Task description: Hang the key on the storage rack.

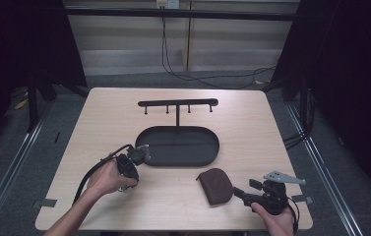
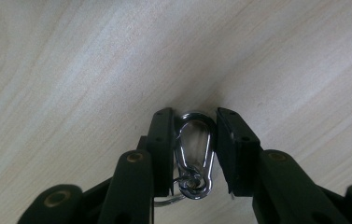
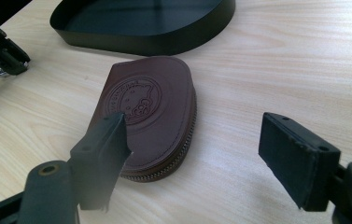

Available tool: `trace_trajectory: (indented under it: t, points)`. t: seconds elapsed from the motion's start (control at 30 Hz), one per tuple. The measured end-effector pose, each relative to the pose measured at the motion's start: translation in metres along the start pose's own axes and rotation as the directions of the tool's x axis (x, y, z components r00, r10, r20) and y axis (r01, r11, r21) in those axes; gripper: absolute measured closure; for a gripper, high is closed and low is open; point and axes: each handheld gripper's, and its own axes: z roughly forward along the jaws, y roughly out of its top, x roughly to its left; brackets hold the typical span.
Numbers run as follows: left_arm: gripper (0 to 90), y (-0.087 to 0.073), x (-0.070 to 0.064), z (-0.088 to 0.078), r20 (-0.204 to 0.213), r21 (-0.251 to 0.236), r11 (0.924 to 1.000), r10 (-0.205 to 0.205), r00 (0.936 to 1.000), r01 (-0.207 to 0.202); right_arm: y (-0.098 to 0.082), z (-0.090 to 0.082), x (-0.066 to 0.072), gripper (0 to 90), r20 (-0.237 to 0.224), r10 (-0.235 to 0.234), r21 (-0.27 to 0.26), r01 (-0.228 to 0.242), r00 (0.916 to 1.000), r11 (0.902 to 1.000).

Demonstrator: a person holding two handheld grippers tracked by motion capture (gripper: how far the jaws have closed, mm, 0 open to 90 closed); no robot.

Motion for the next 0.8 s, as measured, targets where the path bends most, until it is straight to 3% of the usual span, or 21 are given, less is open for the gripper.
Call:
trace_trajectory:
  t: [0.27, 0.43, 0.8]
  points:
    - [68.2, -0.005, 0.008, -0.014, 0.053, -0.031, 0.9994, -0.014, 0.9985, 0.015, 0.000, 0.001, 0.000, 23.9, 0.002, 0.004, 0.003, -0.004, 1.0000, 1.0000]
    - [68.2, -0.007, 0.011, -0.029, 0.040, -0.075, 0.9966, -0.031, 0.9987, 0.034, 0.000, 0.001, 0.000, 23.9, 0.002, 0.005, 0.004, -0.005, 1.0000, 1.0000]
    - [68.3, -0.007, 0.017, -0.051, 0.057, -0.101, 0.9942, -0.029, 0.9980, 0.035, 0.000, 0.001, 0.000, 23.9, 0.003, 0.005, 0.004, -0.005, 1.0000, 1.0000]
